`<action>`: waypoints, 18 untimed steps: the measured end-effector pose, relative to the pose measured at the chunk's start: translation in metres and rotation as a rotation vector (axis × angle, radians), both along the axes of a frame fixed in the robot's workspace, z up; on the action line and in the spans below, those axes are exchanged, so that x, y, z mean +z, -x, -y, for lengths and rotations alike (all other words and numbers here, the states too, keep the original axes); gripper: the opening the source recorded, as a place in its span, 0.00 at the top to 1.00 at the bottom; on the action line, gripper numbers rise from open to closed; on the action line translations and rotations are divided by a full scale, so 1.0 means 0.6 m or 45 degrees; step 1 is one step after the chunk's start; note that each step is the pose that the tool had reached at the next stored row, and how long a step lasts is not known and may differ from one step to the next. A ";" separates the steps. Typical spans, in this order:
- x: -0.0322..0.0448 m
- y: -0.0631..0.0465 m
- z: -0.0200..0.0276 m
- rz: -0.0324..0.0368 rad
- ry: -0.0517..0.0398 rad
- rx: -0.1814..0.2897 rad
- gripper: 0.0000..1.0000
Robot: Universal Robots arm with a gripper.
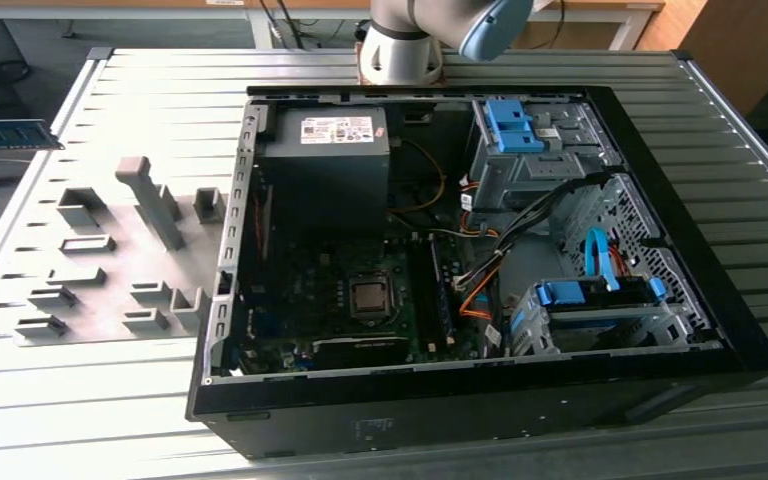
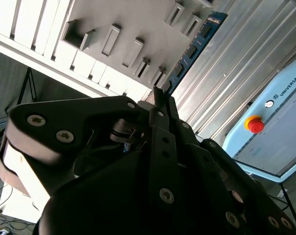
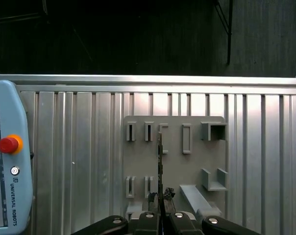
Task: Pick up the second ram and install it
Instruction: 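Pick up the second ram and move it above second insertion slot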
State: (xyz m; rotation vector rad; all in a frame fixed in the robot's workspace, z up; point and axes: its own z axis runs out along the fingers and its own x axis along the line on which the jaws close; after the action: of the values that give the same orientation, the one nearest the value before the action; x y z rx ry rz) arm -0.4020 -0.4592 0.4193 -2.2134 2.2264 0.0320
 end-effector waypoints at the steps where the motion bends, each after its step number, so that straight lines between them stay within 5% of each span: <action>1: 0.000 0.000 0.0000 0.0000 0.000 0.000 0.86; 18: 0.001 -0.008 0.0000 -0.0001 0.000 0.000 0.86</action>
State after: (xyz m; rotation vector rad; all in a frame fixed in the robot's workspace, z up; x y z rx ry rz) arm -0.3971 -0.4591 0.4198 -2.2136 2.2264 0.0320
